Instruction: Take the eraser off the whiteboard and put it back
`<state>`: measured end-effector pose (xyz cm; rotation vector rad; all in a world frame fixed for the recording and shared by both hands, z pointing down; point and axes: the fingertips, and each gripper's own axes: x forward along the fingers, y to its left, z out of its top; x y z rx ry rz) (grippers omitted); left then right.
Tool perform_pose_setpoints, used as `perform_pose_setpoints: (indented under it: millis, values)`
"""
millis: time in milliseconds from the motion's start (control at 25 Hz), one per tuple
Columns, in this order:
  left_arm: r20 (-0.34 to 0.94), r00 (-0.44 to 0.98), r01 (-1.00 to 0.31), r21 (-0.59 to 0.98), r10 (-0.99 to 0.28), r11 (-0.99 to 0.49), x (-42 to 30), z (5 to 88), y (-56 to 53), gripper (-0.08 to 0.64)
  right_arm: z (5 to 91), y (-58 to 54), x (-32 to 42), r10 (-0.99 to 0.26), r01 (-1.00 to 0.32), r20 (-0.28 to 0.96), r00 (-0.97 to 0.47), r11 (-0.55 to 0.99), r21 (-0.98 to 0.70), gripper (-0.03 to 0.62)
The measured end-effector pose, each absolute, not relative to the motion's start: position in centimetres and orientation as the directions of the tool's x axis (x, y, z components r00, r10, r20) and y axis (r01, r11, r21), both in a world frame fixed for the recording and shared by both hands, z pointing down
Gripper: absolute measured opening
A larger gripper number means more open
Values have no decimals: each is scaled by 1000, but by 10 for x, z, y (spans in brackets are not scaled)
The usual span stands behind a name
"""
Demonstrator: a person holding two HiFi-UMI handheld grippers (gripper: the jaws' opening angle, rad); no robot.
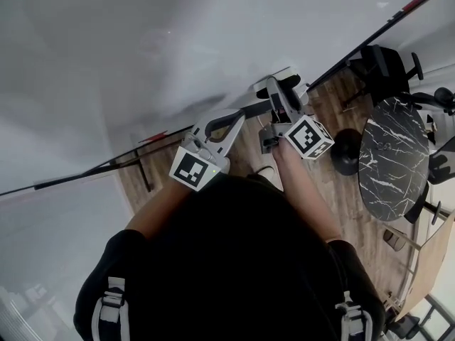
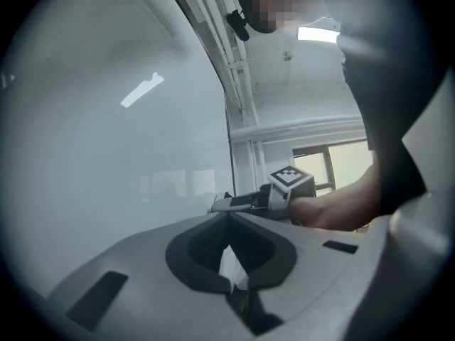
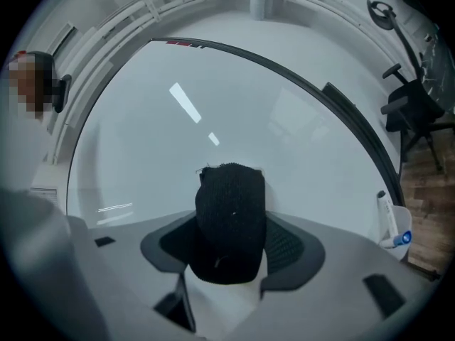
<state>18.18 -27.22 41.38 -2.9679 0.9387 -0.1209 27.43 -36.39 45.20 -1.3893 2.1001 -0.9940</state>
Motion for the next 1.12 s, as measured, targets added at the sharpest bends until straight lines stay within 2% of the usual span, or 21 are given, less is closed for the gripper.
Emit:
perform_pose_setpoints:
  millis: [680,1120]
  values:
    - [88,772,-625,-79,-630,-777,193,412,-260,5,447,-344,284,-869,-591,9,-496,329,-736,222]
    - [97,694,-708,-87,-714,-700,208,415,-244,6,435,-307,290,-764,-688,35,-644,560,-461,224]
